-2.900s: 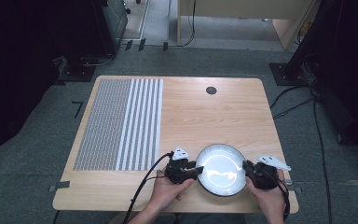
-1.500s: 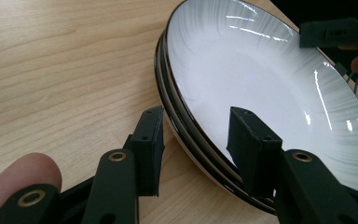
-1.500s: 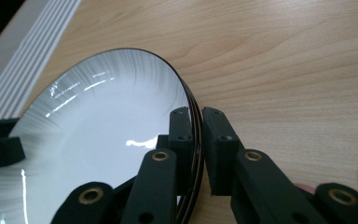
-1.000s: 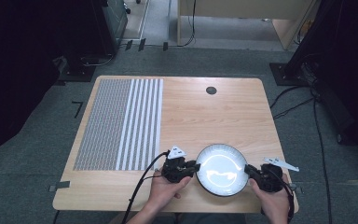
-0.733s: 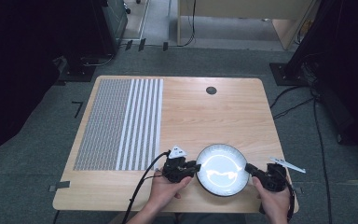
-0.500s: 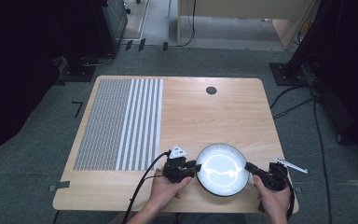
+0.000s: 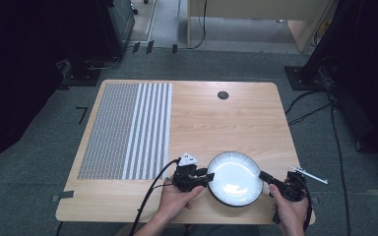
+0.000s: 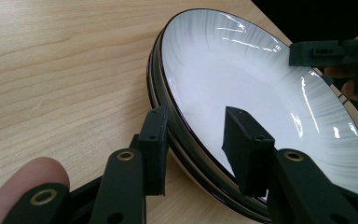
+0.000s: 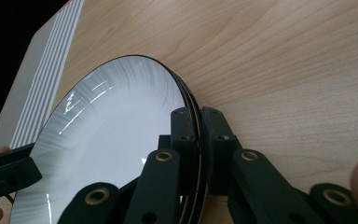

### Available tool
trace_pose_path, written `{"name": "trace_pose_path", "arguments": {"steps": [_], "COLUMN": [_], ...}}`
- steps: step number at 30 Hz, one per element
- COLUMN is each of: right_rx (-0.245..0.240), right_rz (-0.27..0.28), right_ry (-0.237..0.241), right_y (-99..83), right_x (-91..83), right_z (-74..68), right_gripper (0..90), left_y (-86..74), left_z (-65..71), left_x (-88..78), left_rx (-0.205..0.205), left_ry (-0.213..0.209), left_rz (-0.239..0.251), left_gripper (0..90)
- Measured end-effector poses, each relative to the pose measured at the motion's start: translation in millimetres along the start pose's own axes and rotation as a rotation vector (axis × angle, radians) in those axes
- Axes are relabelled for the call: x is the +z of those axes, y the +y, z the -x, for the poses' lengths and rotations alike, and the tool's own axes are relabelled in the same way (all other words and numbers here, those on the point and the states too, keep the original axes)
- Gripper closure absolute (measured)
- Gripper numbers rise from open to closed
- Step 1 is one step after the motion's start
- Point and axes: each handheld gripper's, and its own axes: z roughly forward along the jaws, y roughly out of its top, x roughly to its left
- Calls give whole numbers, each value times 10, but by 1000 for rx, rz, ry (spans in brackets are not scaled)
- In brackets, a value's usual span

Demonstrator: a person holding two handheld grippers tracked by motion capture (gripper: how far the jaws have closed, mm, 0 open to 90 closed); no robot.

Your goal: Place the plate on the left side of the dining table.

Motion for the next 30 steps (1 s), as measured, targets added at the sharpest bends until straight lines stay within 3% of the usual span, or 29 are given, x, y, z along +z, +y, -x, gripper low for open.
{"name": "trace_pose_path", "arguments": {"steps": [3, 4, 5, 6, 7, 8, 10, 11, 16, 18, 23, 27, 30], "right_rx": [29, 83, 83, 140, 118, 6, -10, -53, -49, -40, -19, -39, -50], "right_rz": [-3, 31, 31, 11, 14, 6, -16, -6, 42, 58, 10, -8, -5], "right_ry": [7, 46, 46, 99, 96, 40, 55, 2, 15, -8, 31, 15, 7], "right_y": [16, 38, 38, 65, 74, 56, 45, 11, 41, 61, 50, 32, 25], "right_x": [-19, -63, -63, -87, -92, -71, -55, -34, -122, -152, -91, -61, -65], "right_z": [10, 38, 38, 65, 50, -43, -95, -154, -120, -72, -3, -22, -29], "right_gripper": [865, 900, 900, 900, 900, 900, 900, 900, 900, 876, 871, 868, 873], "left_y": [3, 3, 3, 1, 0, -2, 2, 4, 11, 7, -7, -18, -25], "left_z": [-6, -9, -10, -19, -16, -9, -10, -11, -28, -50, -48, -27, -13], "left_x": [-5, -8, -6, -4, 0, 3, 2, -1, -37, -42, -42, -27, -10], "left_rx": [0, -1, -1, -5, -4, 3, 1, 0, -7, -12, -10, -4, 4], "left_ry": [-4, -7, 2, -6, -9, 0, -1, -2, 5, 7, -2, -16, 3], "left_rz": [0, -2, -5, -10, -13, -15, -16, -16, -6, -5, -9, -15, -23], "left_gripper": [614, 610, 610, 624, 627, 626, 625, 628, 626, 627, 635, 649, 660]}}
